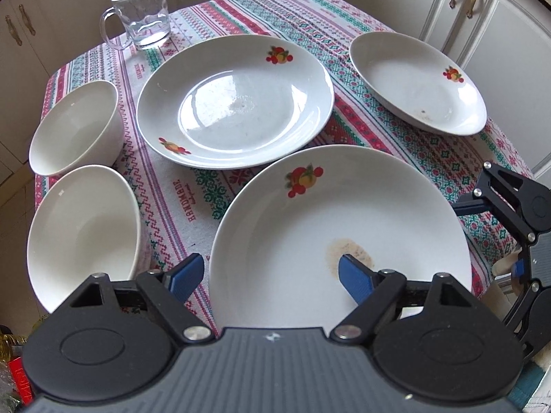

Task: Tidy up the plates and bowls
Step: 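Carry the stained plate with the left tool over the other fruit-motif plate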

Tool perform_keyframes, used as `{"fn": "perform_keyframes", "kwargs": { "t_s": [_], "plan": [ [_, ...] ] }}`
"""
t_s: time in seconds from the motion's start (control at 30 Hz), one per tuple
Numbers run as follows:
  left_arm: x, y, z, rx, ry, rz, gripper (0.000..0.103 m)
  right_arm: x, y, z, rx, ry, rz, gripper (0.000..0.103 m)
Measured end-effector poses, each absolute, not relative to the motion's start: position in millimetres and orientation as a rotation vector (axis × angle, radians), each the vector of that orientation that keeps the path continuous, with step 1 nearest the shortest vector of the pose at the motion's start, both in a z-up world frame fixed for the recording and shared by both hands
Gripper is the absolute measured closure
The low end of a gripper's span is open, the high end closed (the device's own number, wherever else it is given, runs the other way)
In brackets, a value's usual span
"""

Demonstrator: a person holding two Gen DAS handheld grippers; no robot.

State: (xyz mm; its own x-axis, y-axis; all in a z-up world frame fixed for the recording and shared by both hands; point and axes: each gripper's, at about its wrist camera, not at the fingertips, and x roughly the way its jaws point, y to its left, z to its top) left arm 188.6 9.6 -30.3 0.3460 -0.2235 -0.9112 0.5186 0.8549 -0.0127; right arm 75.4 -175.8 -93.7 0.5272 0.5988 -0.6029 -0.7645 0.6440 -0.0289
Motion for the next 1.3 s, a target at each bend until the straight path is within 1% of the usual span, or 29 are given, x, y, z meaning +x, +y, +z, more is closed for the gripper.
{"fn": "perform_keyframes", "kwargs": {
  "t_s": [0.17,0.63,0.9,1.3],
  "plan": [
    [193.5,7.1,-33.4,0.295,1.138,-0.51,0.023,79.4,-174.4,-93.4,-0.295,0.594,0.83,0.0],
    [208.9,-3.3,-41.5,0.338,1.211,-0.541,0.023,82.8,-168.3,-94.9,-0.291,0.586,0.849,0.0],
    [212.9,-2.9,-42.5,0.325,1.22,-0.545,0.022,81.8,-164.8,-94.7,-0.288,0.586,0.839,0.0],
    [211.0,-1.3,-41.5,0.301,1.234,-0.563,0.023,84.1,-164.9,-88.0,-0.317,0.633,0.853,0.0]
  ]
}}
